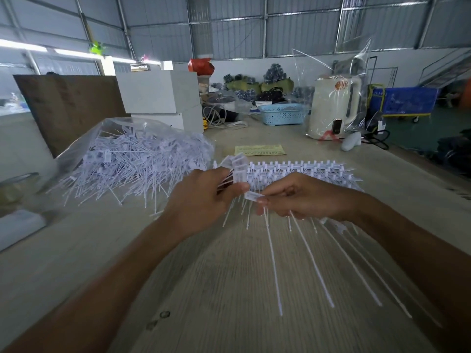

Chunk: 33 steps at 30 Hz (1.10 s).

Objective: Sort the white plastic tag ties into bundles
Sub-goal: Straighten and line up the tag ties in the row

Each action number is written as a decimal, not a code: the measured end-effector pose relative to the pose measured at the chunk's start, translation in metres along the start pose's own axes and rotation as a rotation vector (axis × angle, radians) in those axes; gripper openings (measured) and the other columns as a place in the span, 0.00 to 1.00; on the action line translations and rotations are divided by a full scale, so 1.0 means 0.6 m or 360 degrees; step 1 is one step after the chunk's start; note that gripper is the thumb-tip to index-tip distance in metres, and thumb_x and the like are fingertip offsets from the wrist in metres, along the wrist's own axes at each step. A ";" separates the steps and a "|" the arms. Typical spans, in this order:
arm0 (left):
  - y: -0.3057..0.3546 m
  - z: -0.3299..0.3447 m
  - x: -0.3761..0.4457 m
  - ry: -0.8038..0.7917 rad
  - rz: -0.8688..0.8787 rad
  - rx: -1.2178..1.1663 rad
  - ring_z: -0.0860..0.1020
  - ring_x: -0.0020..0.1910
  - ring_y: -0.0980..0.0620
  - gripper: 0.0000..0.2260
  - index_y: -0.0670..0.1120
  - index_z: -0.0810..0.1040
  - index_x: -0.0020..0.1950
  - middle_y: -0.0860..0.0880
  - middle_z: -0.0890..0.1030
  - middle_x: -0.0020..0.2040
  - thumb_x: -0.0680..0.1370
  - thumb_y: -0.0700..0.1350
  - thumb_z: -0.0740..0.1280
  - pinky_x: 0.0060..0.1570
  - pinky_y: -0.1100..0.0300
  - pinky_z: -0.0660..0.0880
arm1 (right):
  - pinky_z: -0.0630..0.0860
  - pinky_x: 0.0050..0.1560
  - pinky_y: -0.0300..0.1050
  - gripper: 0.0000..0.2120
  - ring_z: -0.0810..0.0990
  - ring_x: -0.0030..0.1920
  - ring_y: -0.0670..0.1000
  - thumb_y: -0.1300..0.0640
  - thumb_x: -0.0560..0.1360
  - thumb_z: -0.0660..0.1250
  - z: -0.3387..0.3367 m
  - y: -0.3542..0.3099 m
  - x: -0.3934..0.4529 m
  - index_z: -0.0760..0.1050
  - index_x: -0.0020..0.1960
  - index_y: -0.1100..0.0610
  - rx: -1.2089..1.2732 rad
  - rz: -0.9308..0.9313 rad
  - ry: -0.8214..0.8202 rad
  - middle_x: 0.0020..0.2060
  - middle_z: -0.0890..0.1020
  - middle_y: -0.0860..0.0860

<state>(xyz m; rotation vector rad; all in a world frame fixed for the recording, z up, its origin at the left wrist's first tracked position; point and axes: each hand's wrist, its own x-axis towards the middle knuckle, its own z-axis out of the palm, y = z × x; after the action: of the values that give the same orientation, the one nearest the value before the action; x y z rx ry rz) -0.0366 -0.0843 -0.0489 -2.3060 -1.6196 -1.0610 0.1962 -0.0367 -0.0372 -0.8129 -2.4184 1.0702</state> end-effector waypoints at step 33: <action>0.009 0.004 0.005 -0.0246 -0.0808 -0.1651 0.56 0.23 0.55 0.17 0.47 0.72 0.40 0.53 0.61 0.27 0.81 0.58 0.63 0.23 0.66 0.55 | 0.65 0.37 0.46 0.10 0.71 0.33 0.51 0.55 0.82 0.64 0.036 -0.027 0.021 0.82 0.47 0.58 -0.0209 -0.0148 0.0402 0.33 0.75 0.56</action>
<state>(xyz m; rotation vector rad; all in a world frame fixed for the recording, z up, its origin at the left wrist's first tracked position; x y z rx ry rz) -0.0304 -0.0830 -0.0477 -2.5684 -2.1012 -2.3389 0.1694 -0.0493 -0.0377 -0.8148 -2.3036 0.7321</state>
